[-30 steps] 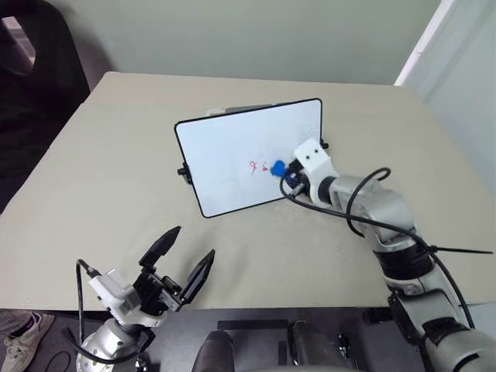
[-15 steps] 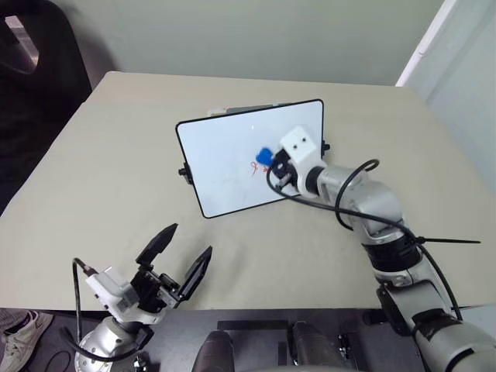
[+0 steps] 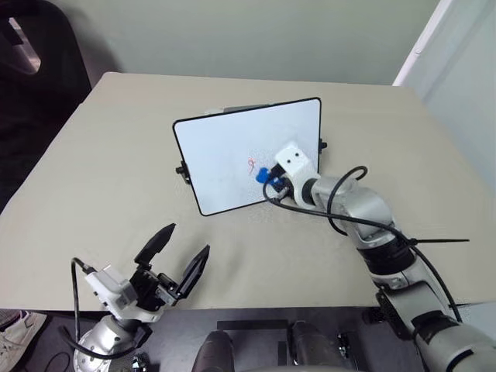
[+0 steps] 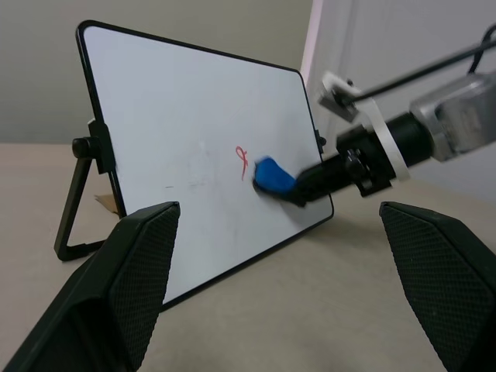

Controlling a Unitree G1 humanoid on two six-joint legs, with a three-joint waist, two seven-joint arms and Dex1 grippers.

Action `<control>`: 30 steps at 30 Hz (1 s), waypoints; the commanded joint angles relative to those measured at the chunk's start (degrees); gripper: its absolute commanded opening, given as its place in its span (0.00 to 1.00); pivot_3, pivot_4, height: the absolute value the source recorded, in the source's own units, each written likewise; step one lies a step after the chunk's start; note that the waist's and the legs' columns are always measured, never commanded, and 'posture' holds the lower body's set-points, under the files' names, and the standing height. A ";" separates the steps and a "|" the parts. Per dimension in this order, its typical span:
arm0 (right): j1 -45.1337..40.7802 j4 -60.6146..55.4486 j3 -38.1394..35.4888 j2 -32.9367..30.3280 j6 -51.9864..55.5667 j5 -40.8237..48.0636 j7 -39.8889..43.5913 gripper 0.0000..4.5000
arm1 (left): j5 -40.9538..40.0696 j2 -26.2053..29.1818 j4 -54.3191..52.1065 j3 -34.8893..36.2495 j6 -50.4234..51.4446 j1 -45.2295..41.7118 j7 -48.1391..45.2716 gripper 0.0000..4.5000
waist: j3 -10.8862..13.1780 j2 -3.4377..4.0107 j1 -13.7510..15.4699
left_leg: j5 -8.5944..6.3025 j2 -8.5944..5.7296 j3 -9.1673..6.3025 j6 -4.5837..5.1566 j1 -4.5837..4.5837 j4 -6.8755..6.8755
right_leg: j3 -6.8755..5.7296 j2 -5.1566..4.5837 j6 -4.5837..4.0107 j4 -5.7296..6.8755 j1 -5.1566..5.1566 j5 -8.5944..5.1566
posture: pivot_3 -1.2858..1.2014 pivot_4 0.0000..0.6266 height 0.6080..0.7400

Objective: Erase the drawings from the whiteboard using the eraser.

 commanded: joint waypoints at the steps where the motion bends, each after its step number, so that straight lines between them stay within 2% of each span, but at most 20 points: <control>1: -3.11 1.36 -4.28 0.15 -2.51 -2.20 -2.97 0.09 | -0.85 0.06 -1.24 0.87 -0.20 -0.12 -0.02 1.00 | 0.00 0.00 0.02 | 0.00 0.00 0.00 0.00 0.00 0.00 | 0.00 0.01 -0.02 0.00 0.00 0.01 | 0.52 0.24 1.00; 8: -4.42 1.17 -3.75 1.79 -3.42 -1.83 -2.98 0.09 | -1.11 0.23 -1.36 1.49 0.11 -0.74 0.38 1.00 | 0.03 0.05 0.00 | 0.05 0.00 0.01 0.07 0.00 0.02 | 0.00 0.06 -0.46 0.00 0.01 0.27 | 0.52 0.24 1.00; 12: -2.28 -1.25 0.39 3.16 -2.49 -1.17 -0.83 0.09 | -1.58 0.38 -1.35 2.26 0.33 -0.83 0.27 1.00 | 0.05 0.07 -0.04 | 0.08 0.09 0.01 0.12 -0.01 0.01 | 0.03 0.21 -0.64 -0.01 -0.03 0.38 | 0.52 0.24 1.00; 21: -0.40 -1.84 4.20 0.43 0.65 -0.29 4.24 0.09 | -2.39 0.33 -1.16 3.40 0.72 -0.76 -0.10 1.00 | 0.04 0.06 0.11 | 0.07 0.55 0.02 0.10 -0.05 -0.03 | 0.02 0.69 -0.65 -0.11 -0.11 0.34 | 0.52 0.24 1.00; 30: -3.35 2.44 -1.14 0.92 -3.13 -1.75 2.05 0.09 | -2.50 0.35 -1.01 3.92 0.79 -0.79 -0.52 1.00 | 0.05 0.07 0.22 | 0.01 0.78 0.02 0.03 -0.04 -0.05 | 0.00 0.87 -0.63 -0.12 -0.15 0.32 | 0.52 0.24 1.00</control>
